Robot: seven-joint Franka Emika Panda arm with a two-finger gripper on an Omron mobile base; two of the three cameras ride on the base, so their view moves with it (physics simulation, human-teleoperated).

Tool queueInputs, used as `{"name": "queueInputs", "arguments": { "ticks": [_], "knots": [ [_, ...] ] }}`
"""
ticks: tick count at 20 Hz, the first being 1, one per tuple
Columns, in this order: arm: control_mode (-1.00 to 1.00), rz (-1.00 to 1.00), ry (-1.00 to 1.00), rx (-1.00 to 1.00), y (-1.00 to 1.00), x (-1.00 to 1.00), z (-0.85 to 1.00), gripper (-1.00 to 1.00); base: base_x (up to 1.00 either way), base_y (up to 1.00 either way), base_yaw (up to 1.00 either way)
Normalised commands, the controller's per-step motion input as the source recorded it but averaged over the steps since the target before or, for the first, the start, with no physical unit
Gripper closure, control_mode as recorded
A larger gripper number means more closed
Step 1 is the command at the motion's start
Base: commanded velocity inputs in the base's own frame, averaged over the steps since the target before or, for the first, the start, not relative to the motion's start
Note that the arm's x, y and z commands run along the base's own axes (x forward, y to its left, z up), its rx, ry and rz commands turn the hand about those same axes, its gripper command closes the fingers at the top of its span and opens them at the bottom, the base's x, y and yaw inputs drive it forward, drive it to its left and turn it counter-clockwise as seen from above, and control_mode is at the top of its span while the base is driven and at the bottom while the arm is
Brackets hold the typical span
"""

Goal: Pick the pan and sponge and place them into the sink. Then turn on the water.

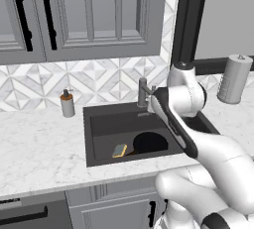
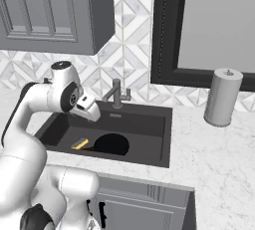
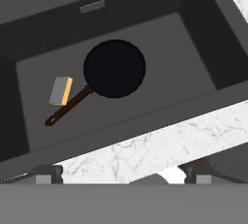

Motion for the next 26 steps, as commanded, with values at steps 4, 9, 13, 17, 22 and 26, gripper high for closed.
{"name": "queueInputs", "arguments": {
  "ticks": [4,9,13,17,22,26],
  "knots": [
    [-1.0,0.1,-0.14,0.03,-0.67,0.0,0.16,-1.0,0.0,0.0,0.0],
    [-1.0,0.15,-0.19,0.06,-0.55,0.01,0.03,-1.0,0.0,0.0,0.0],
    [-1.0,0.19,-0.28,0.05,-0.43,0.08,0.0,-1.0,0.0,0.0,0.0],
    [-1.0,0.08,-0.13,0.0,-0.43,0.29,0.0,-1.0,0.0,0.0,0.0],
    [-1.0,0.16,-0.35,0.05,-0.5,0.27,0.0,-1.0,0.0,0.0,0.0],
    [-1.0,0.18,-0.33,0.04,-0.36,0.25,0.0,-1.0,0.0,0.0,0.0]
  ]
}}
